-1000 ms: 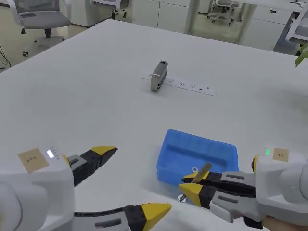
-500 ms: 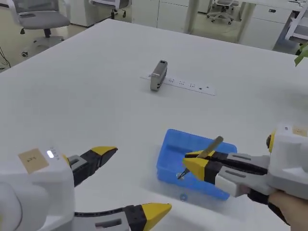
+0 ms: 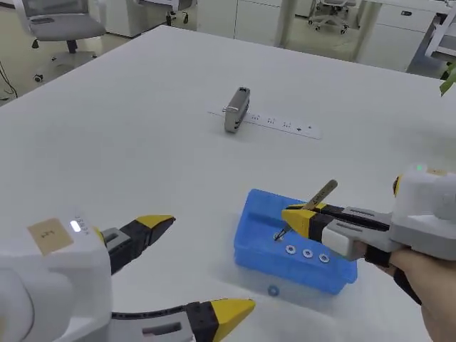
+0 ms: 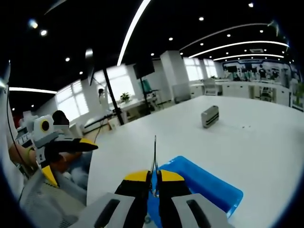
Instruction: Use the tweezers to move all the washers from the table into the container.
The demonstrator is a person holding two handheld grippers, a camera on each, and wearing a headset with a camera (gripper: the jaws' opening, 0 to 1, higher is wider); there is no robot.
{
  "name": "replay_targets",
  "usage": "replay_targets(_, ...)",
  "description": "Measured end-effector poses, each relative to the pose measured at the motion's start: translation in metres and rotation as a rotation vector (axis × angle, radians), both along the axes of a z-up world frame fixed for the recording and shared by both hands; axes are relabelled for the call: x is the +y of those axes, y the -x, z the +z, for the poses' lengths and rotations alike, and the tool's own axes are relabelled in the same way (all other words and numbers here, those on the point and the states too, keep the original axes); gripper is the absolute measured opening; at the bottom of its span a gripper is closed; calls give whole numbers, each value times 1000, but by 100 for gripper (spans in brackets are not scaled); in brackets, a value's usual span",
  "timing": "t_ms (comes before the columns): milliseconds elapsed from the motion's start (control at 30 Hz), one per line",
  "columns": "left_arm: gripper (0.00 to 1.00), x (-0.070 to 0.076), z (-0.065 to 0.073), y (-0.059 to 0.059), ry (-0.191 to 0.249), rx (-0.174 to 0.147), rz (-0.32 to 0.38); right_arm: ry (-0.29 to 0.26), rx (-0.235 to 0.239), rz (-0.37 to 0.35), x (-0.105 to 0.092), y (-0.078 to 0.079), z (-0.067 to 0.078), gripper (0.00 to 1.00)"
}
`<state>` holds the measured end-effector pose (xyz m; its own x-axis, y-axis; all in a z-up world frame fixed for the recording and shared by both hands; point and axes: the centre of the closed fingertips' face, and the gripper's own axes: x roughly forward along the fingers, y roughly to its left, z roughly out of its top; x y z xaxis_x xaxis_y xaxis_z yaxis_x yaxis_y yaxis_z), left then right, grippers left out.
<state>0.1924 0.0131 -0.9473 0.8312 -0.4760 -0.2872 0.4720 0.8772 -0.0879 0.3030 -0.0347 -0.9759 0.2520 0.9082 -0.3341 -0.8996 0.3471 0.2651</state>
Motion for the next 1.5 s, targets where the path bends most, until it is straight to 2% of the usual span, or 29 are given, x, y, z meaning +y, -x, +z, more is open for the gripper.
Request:
replay_targets(400,80,2,-1,0,2,1,3,53,40,-38,0,-16,-22,3)
replay_targets(1000,80,3,-3,0,-1,5,-3,161,27,-8,5,-24,-53,3)
replay_targets(1500,80,5,-3,0,3,3,3,176,-5,5,9,-24,-54,3)
